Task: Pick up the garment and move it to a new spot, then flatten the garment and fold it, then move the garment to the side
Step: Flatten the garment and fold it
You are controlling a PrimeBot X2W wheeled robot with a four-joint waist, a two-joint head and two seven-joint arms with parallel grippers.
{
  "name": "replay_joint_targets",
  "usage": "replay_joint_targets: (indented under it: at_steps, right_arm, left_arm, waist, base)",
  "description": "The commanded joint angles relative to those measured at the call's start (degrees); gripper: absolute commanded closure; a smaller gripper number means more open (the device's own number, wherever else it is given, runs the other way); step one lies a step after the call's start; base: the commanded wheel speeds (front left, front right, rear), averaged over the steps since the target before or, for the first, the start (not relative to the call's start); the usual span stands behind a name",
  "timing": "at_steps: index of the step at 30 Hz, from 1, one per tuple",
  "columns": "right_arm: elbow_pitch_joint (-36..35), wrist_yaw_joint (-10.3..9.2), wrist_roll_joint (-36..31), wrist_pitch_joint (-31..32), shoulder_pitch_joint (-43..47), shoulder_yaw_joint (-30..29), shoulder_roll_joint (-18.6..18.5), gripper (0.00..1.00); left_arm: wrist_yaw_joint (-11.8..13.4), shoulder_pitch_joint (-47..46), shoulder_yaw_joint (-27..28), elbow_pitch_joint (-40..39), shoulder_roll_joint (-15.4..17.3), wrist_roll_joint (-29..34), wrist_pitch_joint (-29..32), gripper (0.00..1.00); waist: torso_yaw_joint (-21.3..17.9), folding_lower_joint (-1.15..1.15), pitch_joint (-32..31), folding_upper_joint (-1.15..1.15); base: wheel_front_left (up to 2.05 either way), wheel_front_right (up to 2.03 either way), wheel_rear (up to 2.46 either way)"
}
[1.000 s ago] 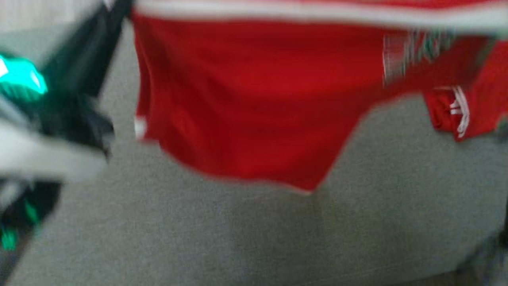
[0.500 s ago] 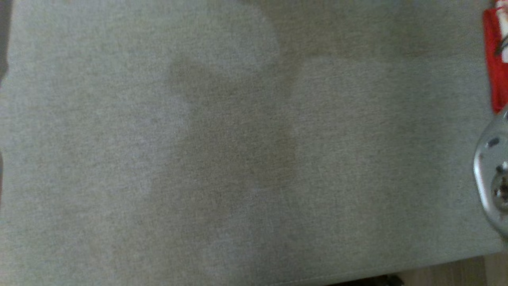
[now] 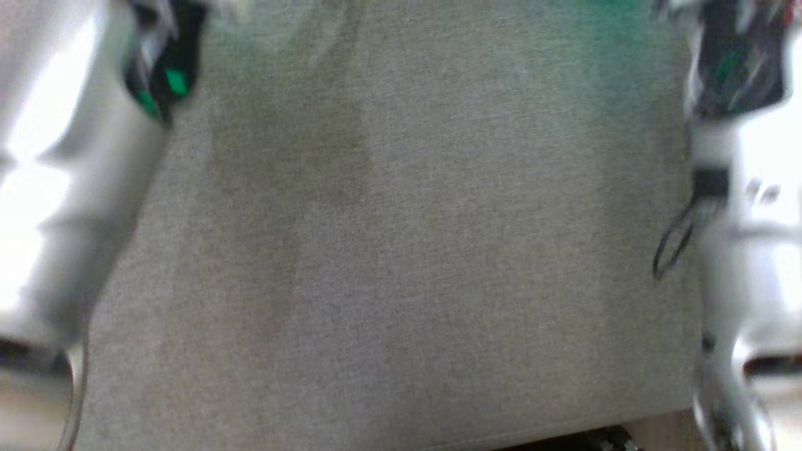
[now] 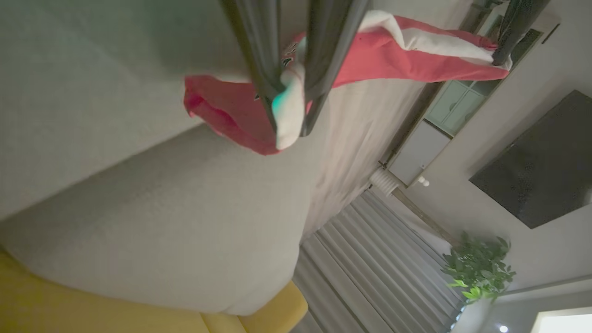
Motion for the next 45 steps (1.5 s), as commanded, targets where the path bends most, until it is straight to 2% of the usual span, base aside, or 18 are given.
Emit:
replay_joint_targets:
  at_steps: [1, 5, 11, 16, 20, 25, 32, 35, 38, 45]
  right_arm:
    - [-4.92, 0.42, -0.18, -0.44, 4.21, 1.53, 0.61, 1.0]
    - [-11.13, 0.42, -1.05, 0.56, 15.35, 1.89, 0.61, 1.0]
    - [-20.0, 0.42, -2.38, 2.62, 30.26, 0.04, 0.61, 1.0]
    - [-25.45, 0.42, -2.33, 4.41, 39.04, -1.65, 0.61, 1.0]
    - [-30.1, 0.42, -2.13, 5.78, 47.25, -3.93, 0.61, 1.0]
    - [-33.71, 0.42, -3.16, 6.81, 56.25, -6.34, 0.61, 1.0]
    - [-38.25, 0.42, -1.29, 7.03, 67.04, -8.02, 0.61, 1.0]
    - [-40.33, 0.42, -0.87, 7.28, 68.62, -8.71, 0.61, 1.0]
    - [-41.41, 0.42, -1.91, 8.14, 66.54, -9.33, 0.61, 1.0]
    - [-38.61, 0.42, -6.73, 15.13, 51.46, -10.45, 0.61, 1.0]
  left_arm:
    - [-0.32, 2.55, 0.01, -4.42, 4.3, -0.39, -2.16, 1.0]
    - [-0.09, 12.86, -0.79, -9.77, 7.1, -0.69, -6.39, 1.0]
    - [3.01, 28.27, 0.68, -18.06, 8.06, -0.66, -8.7, 1.0]
    - [4.61, 37.89, 2.37, -23.16, 7.41, -0.89, -8.96, 1.0]
    - [6.35, 47.26, 4.52, -27.26, 6.26, 1.28, -8.99, 1.0]
    - [6.56, 59.3, 8.31, -30.53, 3.85, 3.11, -9.0, 1.0]
    - [5.39, 71.74, 8.72, -33.58, 2.02, 4.11, -9.01, 1.0]
    - [5.04, 74.02, 8.32, -35.03, 1.67, 3.68, -9.01, 1.0]
    - [4.71, 73.71, 8.18, -36.12, 1.39, 3.19, -8.76, 1.0]
    - [3.88, 66.47, 9.26, -38.74, -0.32, -0.63, -5.08, 1.0]
  waist:
    - [-0.49, 0.01, -1.43, 0.0]
    - [0.07, 0.01, -4.19, 0.0]
    - [1.73, 0.01, -10.2, 0.0]
    - [2.94, 0.01, -14.68, 0.0]
    - [3.56, 0.01, -17.77, 0.0]
    - [3.72, 0.01, -20.7, 0.0]
    - [3.96, 0.01, -22.04, 0.0]
    - [4.08, 0.01, -21.47, 0.0]
    - [4.45, 0.01, -20.47, 0.0]
    - [7.86, 0.01, -16.98, 0.0]
  base:
    - [0.0, 0.0, 0.0]
    - [0.0, 0.0, 0.0]
    - [0.0, 0.0, 0.0]
    - [0.0, 0.0, 0.0]
    - [0.0, 0.0, 0.0]
    - [0.0, 0.0, 0.0]
    - [0.0, 0.0, 0.0]
    - [0.0, 0.0, 0.0]
    - [0.0, 0.0, 0.0]
    - [0.0, 0.0, 0.0]
